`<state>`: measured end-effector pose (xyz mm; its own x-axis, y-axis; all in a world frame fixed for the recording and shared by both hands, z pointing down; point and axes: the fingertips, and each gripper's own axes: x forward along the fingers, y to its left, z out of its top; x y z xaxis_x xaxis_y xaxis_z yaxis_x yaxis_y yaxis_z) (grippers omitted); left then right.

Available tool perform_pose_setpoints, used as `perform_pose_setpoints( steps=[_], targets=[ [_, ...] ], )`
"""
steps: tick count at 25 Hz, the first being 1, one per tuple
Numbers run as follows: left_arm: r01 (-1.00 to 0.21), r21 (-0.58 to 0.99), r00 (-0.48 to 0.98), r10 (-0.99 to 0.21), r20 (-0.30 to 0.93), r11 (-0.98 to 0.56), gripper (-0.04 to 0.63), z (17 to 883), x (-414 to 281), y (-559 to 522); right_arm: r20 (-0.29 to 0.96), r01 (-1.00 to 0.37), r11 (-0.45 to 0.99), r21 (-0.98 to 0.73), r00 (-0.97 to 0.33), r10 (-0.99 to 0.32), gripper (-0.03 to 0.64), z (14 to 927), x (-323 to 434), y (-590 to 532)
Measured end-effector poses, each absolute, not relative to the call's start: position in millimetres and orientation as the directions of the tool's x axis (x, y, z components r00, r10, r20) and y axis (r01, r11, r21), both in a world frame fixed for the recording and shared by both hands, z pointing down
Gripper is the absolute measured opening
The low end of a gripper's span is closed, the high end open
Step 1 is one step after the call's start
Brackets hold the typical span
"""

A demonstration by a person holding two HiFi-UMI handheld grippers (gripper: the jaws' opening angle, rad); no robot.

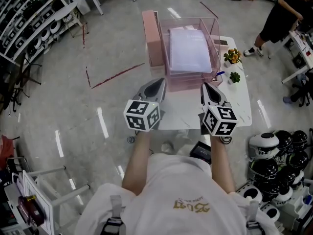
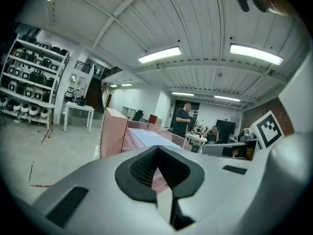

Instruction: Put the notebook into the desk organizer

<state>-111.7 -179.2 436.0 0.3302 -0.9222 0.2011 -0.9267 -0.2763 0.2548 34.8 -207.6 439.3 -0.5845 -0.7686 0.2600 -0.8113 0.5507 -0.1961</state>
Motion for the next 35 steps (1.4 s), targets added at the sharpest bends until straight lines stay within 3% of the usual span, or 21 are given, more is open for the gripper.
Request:
perform_pose_setpoints(
  steps=[35],
  targets=[
    [-0.92,0.273,0.341,-0.919,0.199,-0.282,0.015,439.6,-120.0,-182.3,0.276,-0.827,0.528,-0.193,-0.562,-0.78,0.011,442.1,28.4,-208.0]
  ],
)
